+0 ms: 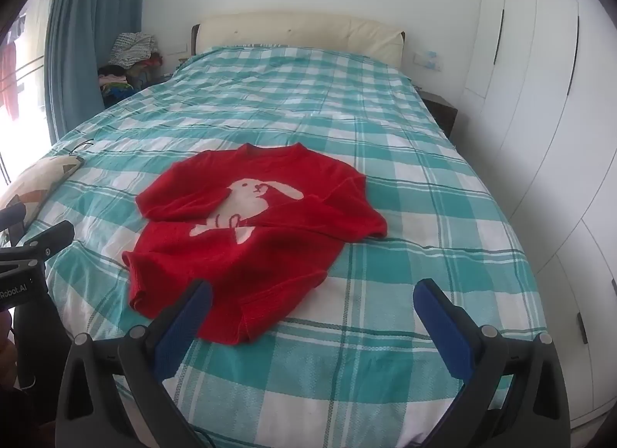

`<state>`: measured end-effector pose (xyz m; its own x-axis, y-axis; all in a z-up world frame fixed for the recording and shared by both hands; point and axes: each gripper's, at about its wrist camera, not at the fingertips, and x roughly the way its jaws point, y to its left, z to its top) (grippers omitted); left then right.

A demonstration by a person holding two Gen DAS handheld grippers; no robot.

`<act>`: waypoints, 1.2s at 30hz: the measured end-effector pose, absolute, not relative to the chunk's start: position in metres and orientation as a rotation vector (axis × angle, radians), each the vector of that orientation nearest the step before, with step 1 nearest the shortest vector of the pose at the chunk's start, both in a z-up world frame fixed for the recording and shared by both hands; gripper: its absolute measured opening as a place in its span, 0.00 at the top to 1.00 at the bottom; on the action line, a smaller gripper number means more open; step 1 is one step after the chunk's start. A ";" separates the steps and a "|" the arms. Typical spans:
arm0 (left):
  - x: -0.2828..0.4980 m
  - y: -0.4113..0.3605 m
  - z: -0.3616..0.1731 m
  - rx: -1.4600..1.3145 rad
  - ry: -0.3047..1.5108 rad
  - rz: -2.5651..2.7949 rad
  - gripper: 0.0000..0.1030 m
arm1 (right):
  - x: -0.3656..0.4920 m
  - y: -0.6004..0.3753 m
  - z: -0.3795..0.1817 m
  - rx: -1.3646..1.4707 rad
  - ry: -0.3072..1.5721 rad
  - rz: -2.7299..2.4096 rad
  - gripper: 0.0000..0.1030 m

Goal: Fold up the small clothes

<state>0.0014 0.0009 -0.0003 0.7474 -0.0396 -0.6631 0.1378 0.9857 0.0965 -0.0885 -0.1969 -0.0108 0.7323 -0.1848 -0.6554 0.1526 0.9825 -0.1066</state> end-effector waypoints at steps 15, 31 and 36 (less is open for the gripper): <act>-0.002 0.002 -0.005 0.155 0.741 -0.089 0.00 | -0.089 -0.191 -0.016 -0.041 0.727 -0.183 0.00; 0.000 0.003 -0.009 0.156 0.752 -0.091 0.00 | -0.094 -0.185 -0.017 -0.048 0.732 -0.170 0.00; -0.001 0.002 -0.010 0.159 0.753 -0.091 0.00 | -0.095 -0.185 -0.015 -0.048 0.728 -0.169 0.00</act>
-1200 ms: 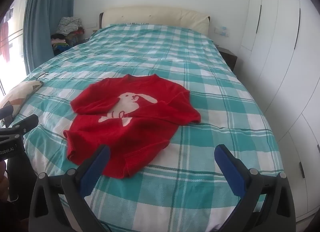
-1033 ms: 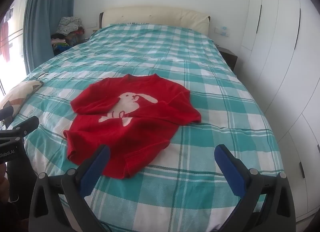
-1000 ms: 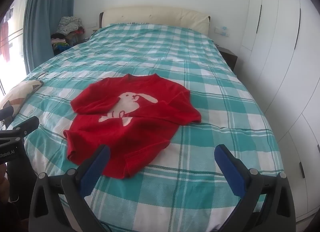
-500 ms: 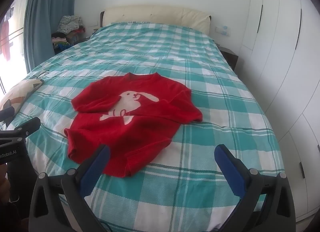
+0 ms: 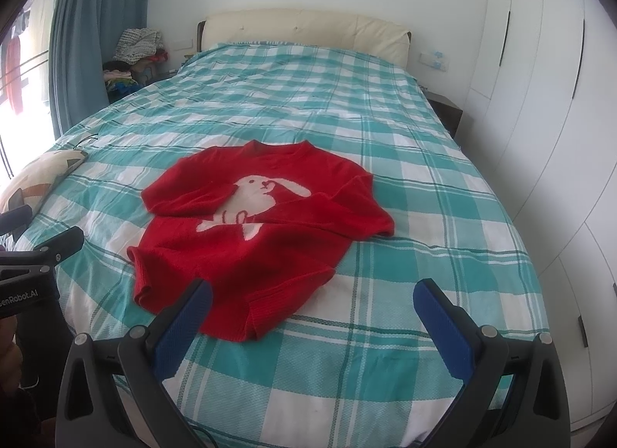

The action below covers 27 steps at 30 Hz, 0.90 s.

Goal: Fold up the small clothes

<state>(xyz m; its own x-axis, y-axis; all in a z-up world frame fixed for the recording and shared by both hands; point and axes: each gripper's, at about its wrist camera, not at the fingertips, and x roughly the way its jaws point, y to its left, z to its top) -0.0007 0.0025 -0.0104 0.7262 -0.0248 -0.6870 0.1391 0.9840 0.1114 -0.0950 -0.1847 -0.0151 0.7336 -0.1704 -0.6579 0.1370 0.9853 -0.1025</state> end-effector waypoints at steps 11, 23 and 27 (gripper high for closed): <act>-0.001 0.003 -0.010 0.156 0.752 -0.089 0.00 | -0.095 -0.185 -0.015 -0.046 0.730 -0.168 0.00; -0.001 0.003 -0.011 0.157 0.756 -0.089 0.00 | -0.096 -0.186 -0.015 -0.045 0.731 -0.167 0.00; -0.001 0.003 -0.011 0.157 0.755 -0.089 0.00 | -0.096 -0.186 -0.016 -0.045 0.731 -0.168 0.00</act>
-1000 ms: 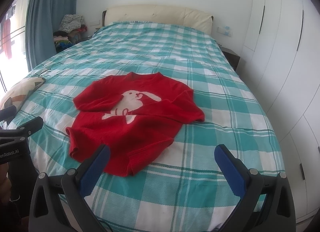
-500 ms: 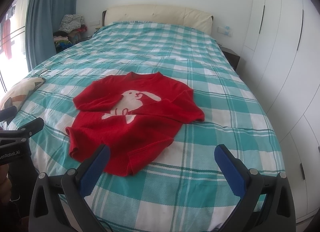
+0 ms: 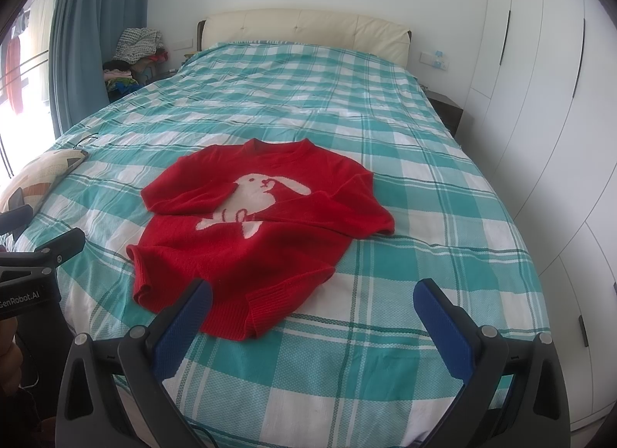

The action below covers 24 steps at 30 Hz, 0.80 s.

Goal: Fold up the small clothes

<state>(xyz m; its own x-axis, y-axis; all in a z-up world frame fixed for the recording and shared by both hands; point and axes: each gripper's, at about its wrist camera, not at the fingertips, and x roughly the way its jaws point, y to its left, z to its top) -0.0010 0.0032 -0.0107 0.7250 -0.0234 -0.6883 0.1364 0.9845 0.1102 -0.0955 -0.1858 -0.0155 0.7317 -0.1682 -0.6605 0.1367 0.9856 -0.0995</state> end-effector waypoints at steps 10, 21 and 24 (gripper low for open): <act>-0.002 0.004 -0.012 0.158 0.757 -0.087 0.00 | -0.096 -0.186 -0.016 -0.046 0.730 -0.171 0.00; -0.004 0.003 -0.017 0.164 0.769 -0.089 0.00 | -0.095 -0.193 -0.019 -0.055 0.734 -0.193 0.00; -0.006 0.005 -0.021 0.169 0.776 -0.091 0.00 | -0.095 -0.194 -0.020 -0.058 0.736 -0.201 0.00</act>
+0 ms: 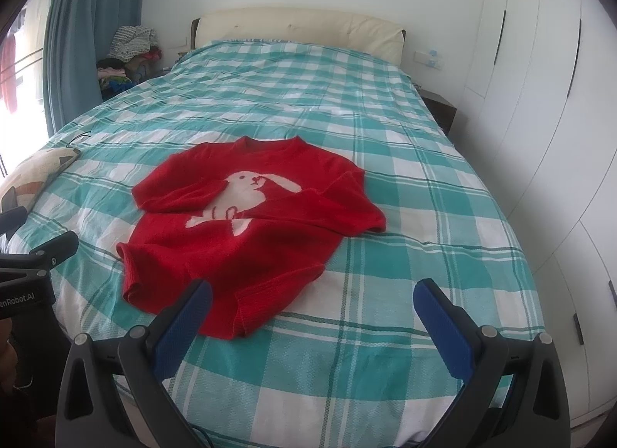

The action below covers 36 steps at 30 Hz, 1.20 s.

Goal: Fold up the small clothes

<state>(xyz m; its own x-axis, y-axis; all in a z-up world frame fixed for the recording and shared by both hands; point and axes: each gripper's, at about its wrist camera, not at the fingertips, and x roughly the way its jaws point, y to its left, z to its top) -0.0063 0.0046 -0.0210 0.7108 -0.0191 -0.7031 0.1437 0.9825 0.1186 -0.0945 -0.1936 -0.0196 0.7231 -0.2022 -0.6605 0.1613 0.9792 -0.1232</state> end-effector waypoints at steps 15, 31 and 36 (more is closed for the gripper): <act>-0.002 0.006 -0.026 0.170 0.806 -0.084 0.00 | -0.094 -0.197 -0.022 -0.070 0.739 -0.220 0.00; 0.030 0.036 -0.059 0.097 0.959 -0.031 0.00 | -0.093 -0.211 -0.027 -0.064 0.746 -0.241 0.00; 0.045 0.089 -0.115 -0.056 1.125 0.001 0.01 | -0.098 -0.246 -0.044 -0.026 0.760 -0.340 0.00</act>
